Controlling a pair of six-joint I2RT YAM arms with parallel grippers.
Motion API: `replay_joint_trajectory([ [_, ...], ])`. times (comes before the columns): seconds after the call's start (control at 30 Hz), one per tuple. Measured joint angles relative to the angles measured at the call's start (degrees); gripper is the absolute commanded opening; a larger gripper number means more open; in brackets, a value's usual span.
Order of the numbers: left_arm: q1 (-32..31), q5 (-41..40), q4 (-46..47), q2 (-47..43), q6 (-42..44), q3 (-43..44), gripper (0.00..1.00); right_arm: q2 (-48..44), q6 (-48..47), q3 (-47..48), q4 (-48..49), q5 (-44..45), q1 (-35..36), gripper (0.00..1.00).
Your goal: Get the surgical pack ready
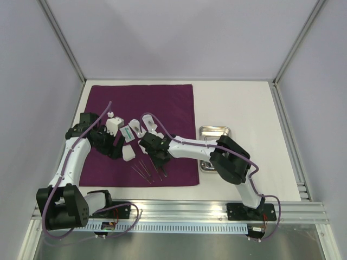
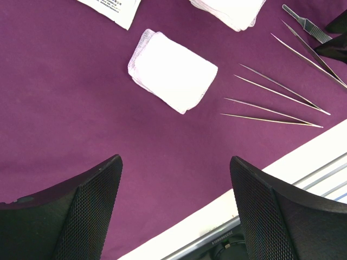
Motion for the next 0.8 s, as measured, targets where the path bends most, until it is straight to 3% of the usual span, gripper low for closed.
replay_joint_trajectory([
  [0.1,0.0,0.0,0.0,0.0,0.02,0.0,0.89,0.22,0.02,0.31,-0.2,0.0,0.02,0.3],
  [0.3,0.0,-0.02,0.0,0.0,0.02,0.0,0.89,0.92,0.5,1.25,-1.4,0.98,-0.02,0.04],
  [0.8,0.0,-0.2,0.0,0.0,0.02,0.0,0.89,-3.08,2.08,-4.37,2.36,-2.67,-2.14,0.0],
])
